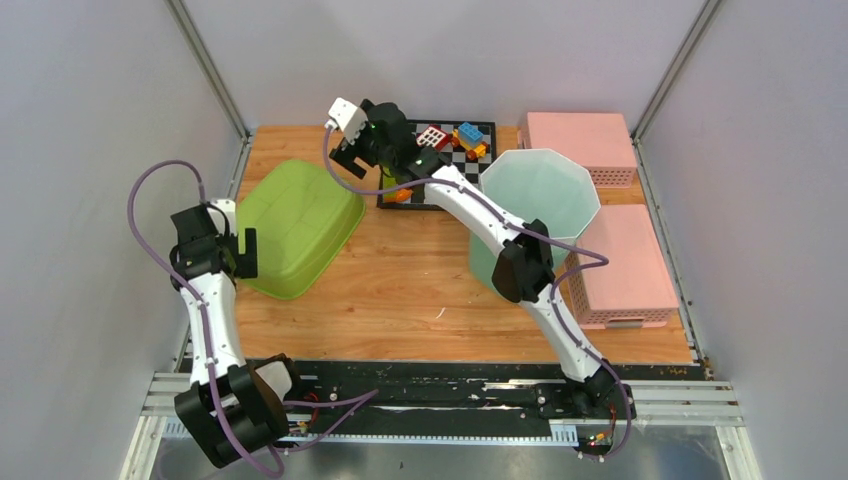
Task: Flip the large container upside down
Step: Move the container to the center of the board.
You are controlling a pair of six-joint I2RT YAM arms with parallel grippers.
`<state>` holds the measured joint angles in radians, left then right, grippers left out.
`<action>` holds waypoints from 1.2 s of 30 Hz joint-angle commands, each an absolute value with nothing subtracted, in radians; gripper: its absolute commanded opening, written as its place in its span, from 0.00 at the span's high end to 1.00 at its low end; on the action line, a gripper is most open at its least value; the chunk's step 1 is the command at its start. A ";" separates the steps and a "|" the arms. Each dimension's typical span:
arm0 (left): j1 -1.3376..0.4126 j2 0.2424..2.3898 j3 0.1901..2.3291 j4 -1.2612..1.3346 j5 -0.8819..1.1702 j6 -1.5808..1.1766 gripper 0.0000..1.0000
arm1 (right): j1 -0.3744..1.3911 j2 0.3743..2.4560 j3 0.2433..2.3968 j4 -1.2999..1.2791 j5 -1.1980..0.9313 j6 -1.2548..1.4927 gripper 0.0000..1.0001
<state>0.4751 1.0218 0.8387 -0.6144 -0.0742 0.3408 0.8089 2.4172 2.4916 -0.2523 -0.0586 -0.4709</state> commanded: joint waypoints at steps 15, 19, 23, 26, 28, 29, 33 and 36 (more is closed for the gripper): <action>0.472 1.037 0.705 -0.526 -0.276 0.427 0.03 | 0.822 2.649 2.584 -0.124 -0.163 -0.220 0.13; 0.471 1.060 0.688 -0.486 -0.303 0.433 0.12 | 0.842 2.674 2.572 -0.107 -0.080 -0.252 0.15; 0.473 1.121 0.696 -0.464 -0.341 0.435 0.25 | 0.849 2.691 2.563 -0.088 -0.047 -0.282 0.16; 0.473 1.143 0.690 -0.432 -0.369 0.436 0.27 | 0.853 2.696 2.545 -0.077 -0.037 -0.311 0.17; 0.472 1.156 0.688 -0.407 -0.369 0.425 0.27 | 0.855 2.699 2.534 -0.074 -0.030 -0.330 0.16; 0.472 1.168 0.692 -0.395 -0.367 0.415 0.26 | 0.856 2.701 2.527 -0.074 -0.025 -0.337 0.16; 0.472 1.234 0.727 -0.346 -0.370 0.375 0.24 | 0.854 2.704 2.498 -0.085 -0.002 -0.364 0.17; 0.469 1.303 0.771 -0.330 -0.360 0.343 0.23 | 0.845 2.696 2.476 -0.108 -0.002 -0.362 0.17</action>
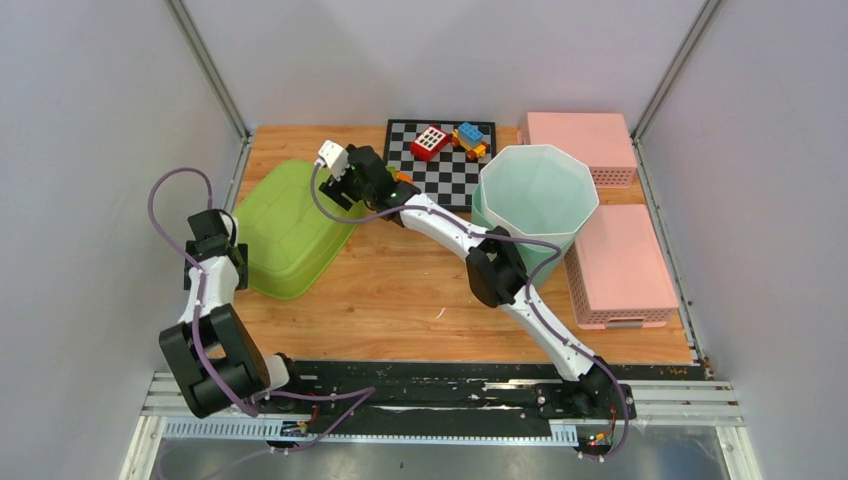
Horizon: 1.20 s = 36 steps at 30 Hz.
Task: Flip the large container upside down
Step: Move the container to the center of the board.
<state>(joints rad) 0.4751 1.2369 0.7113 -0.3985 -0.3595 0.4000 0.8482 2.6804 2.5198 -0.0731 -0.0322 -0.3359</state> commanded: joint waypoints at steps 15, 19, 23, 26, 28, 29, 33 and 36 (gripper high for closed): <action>0.317 1.638 1.029 -0.291 -0.508 0.252 0.18 | 0.813 2.551 2.301 -0.243 -0.040 -0.367 0.20; 0.285 1.708 1.125 -0.302 -0.534 0.237 0.18 | 0.813 2.526 2.273 -0.273 -0.077 -0.369 0.21; 0.256 1.810 1.249 -0.331 -0.574 0.244 0.18 | 0.815 2.531 2.275 -0.305 -0.150 -0.367 0.22; 0.240 1.854 1.326 -0.356 -0.603 0.249 0.17 | 0.819 2.544 2.303 -0.331 -0.186 -0.372 0.22; 0.239 1.845 1.362 -0.380 -0.597 0.239 0.16 | 0.822 2.549 2.330 -0.352 -0.196 -0.370 0.22; 0.239 1.825 1.370 -0.389 -0.589 0.235 0.16 | 0.822 2.545 2.343 -0.357 -0.201 -0.368 0.21; 0.238 1.691 1.360 -0.406 -0.537 0.236 0.10 | 0.822 2.504 2.378 -0.380 -0.246 -0.368 0.17; 0.239 1.549 1.311 -0.427 -0.436 0.249 0.02 | 0.822 2.453 2.420 -0.426 -0.293 -0.364 0.12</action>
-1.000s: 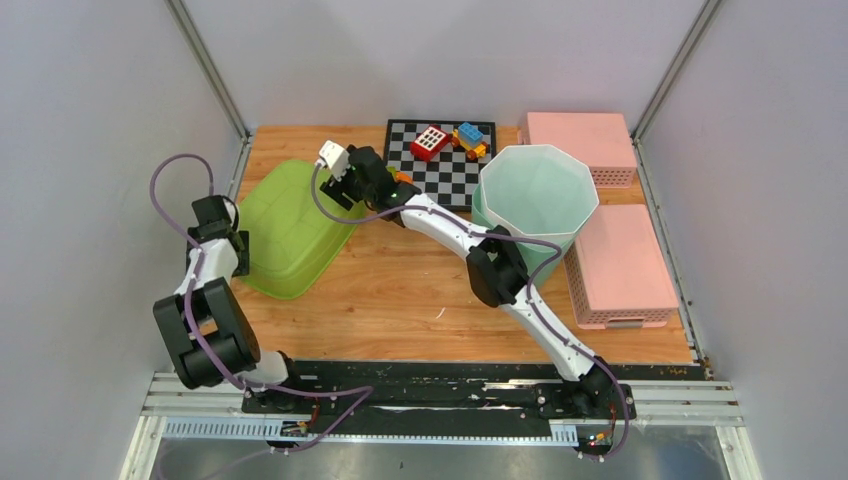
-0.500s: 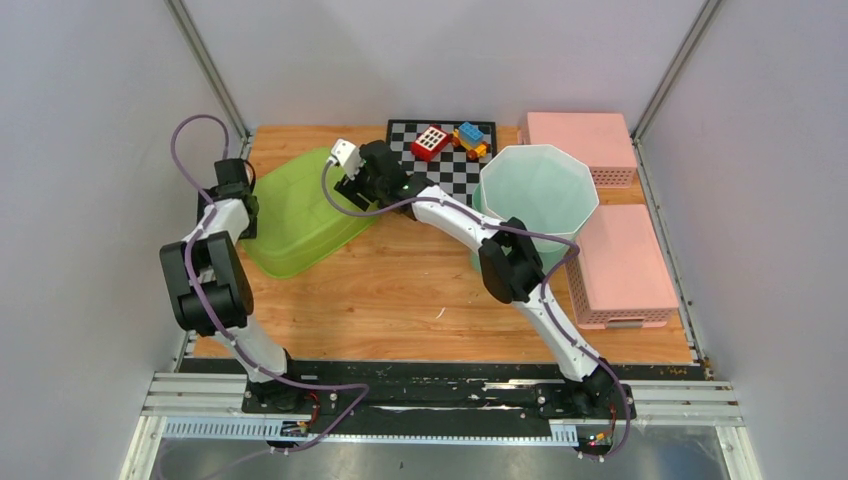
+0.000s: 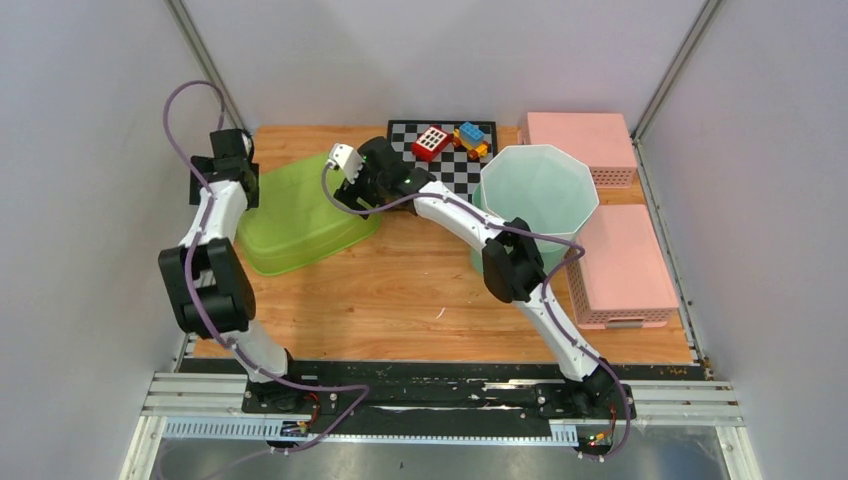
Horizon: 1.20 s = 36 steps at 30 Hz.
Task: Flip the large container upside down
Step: Move the container to the center of the board.
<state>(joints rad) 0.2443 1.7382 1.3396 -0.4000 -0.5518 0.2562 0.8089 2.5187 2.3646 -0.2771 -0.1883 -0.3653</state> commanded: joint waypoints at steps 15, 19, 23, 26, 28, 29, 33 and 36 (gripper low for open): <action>0.206 0.971 0.713 -0.480 -0.019 0.582 0.00 | 0.825 1.782 1.862 -0.641 -0.562 -0.493 0.05; 0.206 1.004 0.657 -0.394 -0.112 0.595 0.00 | 0.838 1.619 1.651 -0.635 -0.623 -0.560 0.05; 0.206 1.092 0.635 -0.233 -0.256 0.584 0.00 | 0.853 1.518 1.505 -0.607 -0.611 -0.579 0.05; 0.205 1.164 0.642 -0.154 -0.329 0.567 0.00 | 0.853 1.477 1.433 -0.580 -0.611 -0.573 0.05; 0.205 1.203 0.647 -0.118 -0.352 0.560 0.00 | 0.853 1.460 1.403 -0.563 -0.610 -0.574 0.05; 0.205 1.223 0.651 -0.102 -0.361 0.559 0.00 | 0.854 1.456 1.394 -0.558 -0.608 -0.578 0.05; 0.206 1.288 0.667 -0.039 -0.406 0.560 0.00 | 0.853 1.461 1.380 -0.554 -0.598 -0.586 0.05; 0.204 1.340 0.692 -0.007 -0.421 0.564 0.00 | 0.853 1.474 1.370 -0.548 -0.612 -0.585 0.05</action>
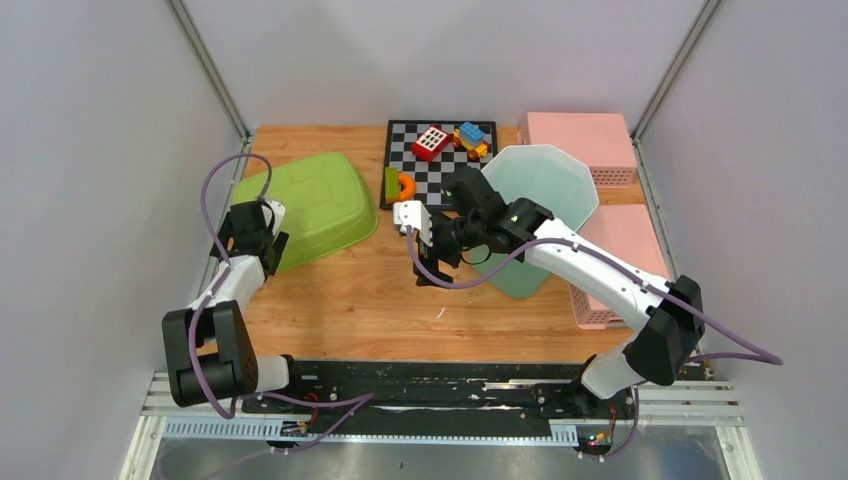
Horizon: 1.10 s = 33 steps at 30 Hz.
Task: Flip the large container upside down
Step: Move the container to the center of the board.
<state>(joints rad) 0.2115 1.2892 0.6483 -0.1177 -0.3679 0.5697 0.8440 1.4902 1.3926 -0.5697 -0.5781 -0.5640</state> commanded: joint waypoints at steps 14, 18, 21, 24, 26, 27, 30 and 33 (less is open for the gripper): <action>0.205 1.544 0.863 0.067 -0.493 0.569 0.00 | 0.854 1.477 1.344 -0.534 -0.627 -0.576 0.06; 0.205 1.606 0.923 0.071 -0.518 0.568 0.00 | 0.857 1.478 1.340 -0.532 -0.628 -0.579 0.06; 0.206 1.648 0.971 0.070 -0.524 0.562 0.00 | 0.860 1.478 1.335 -0.533 -0.626 -0.584 0.06; 0.205 1.703 1.032 0.068 -0.544 0.562 0.00 | 0.864 1.476 1.333 -0.533 -0.621 -0.590 0.05; 0.204 1.737 1.069 0.068 -0.558 0.563 0.00 | 0.865 1.476 1.334 -0.533 -0.618 -0.591 0.06; 0.205 1.751 1.088 0.063 -0.560 0.559 0.00 | 0.867 1.476 1.334 -0.534 -0.615 -0.592 0.06; 0.202 1.773 1.133 0.017 -0.544 0.531 0.00 | 0.868 1.479 1.335 -0.533 -0.608 -0.595 0.05; 0.191 1.734 1.118 -0.021 -0.502 0.504 0.00 | 0.871 1.480 1.333 -0.535 -0.602 -0.601 0.05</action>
<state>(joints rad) 0.2104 1.7649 1.1095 0.0174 -0.5434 0.5575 0.8536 1.4899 1.3453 -0.5346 -0.6003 -0.5751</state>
